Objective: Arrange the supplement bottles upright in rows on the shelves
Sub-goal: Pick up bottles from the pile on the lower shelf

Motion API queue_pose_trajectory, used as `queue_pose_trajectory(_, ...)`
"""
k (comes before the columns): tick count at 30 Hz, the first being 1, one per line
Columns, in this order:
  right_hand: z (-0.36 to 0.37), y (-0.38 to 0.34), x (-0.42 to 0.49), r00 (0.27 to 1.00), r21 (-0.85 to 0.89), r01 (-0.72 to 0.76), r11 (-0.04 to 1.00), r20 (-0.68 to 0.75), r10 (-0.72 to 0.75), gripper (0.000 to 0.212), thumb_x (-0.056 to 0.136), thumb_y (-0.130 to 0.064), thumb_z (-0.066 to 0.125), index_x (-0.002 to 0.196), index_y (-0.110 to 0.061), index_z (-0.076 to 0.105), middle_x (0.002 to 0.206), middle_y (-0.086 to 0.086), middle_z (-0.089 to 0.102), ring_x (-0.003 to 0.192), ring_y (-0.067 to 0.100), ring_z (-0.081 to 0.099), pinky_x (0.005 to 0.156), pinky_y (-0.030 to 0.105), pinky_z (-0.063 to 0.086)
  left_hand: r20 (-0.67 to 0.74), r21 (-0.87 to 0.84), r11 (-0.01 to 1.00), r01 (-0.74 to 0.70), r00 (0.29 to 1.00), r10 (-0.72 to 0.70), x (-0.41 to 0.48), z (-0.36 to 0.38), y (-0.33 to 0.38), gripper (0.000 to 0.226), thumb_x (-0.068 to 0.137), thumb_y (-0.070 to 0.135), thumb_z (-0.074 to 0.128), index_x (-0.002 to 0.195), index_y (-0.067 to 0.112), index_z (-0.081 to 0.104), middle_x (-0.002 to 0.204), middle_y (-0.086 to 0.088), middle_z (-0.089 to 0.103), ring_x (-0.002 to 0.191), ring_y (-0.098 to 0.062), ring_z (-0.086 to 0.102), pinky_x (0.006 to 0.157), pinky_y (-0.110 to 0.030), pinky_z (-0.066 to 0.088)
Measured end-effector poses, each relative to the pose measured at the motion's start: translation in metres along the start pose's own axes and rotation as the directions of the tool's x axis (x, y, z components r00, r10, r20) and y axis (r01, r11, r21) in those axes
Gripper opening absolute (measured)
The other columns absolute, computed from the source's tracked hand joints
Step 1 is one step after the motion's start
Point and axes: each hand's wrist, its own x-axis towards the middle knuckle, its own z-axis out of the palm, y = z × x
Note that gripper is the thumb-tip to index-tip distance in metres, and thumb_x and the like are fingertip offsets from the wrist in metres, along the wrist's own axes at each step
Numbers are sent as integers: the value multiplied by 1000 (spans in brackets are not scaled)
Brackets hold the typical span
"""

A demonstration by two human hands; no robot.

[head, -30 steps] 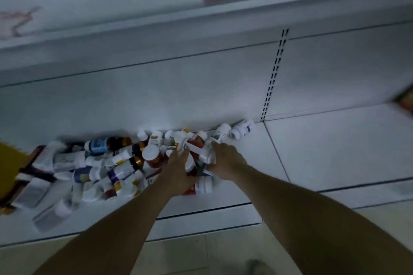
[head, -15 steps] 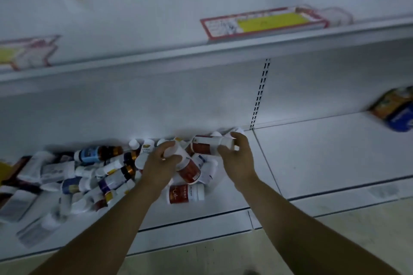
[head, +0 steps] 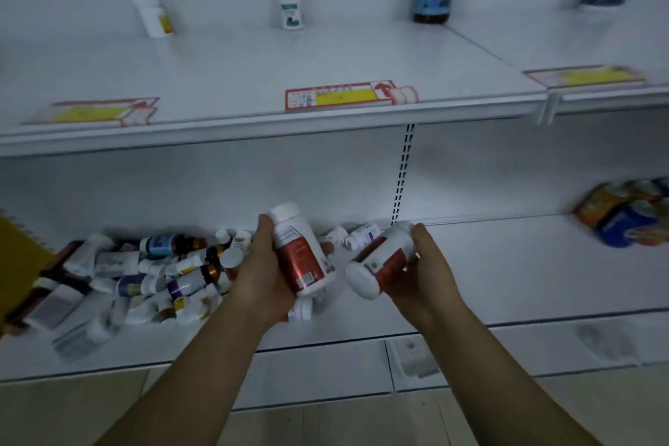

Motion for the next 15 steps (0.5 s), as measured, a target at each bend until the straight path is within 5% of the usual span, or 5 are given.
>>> queue_pose_trajectory(4, 11, -1, -53, 998, 105, -3, 994, 62, -4, 53, 86, -52, 51, 74, -9, 78, 74, 13, 72, 66, 24, 71, 58, 34, 56, 166, 31, 999, 21, 986, -26, -34, 6, 1, 64, 85, 61, 45, 108, 2, 61, 88, -16, 70, 71, -28, 68, 67, -42, 57)
queue_pose_trajectory(6, 16, 2, -77, 998, 61, 53, 997, 24, -54, 37, 72, -45, 66, 84, -12, 77, 70, 12, 70, 60, 23, 69, 55, 34, 55, 284, 48, 997, 56, 956, -68, -52, 6, 2, 49, 80, 38, 51, 112, 1, 58, 89, -18, 68, 75, -30, 66, 70, -44, 56)
queue_pose_trajectory(8, 16, 4, -96, 993, 18, 104, 994, -65, -103, 52, 59, -39, 74, 103, -13, 64, 72, 13, 68, 60, 23, 68, 55, 36, 55, 372, 82, 994, 78, 922, -103, -67, 7, -2, 49, 72, 18, 47, 117, -1, 52, 92, -19, 68, 81, -31, 66, 66, -42, 57)
queue_pose_trajectory(15, -14, -14, -165, 974, 65, 206, 976, -109, -198, 58, 67, -44, 70, 111, -8, 60, 88, 17, 71, 76, 29, 69, 66, 41, 55, 471, 206, 973, 102, 861, -190, -107, 36, -38, 49, 60, 22, 66, 105, 3, 58, 81, -15, 68, 71, -27, 68, 62, -38, 58)
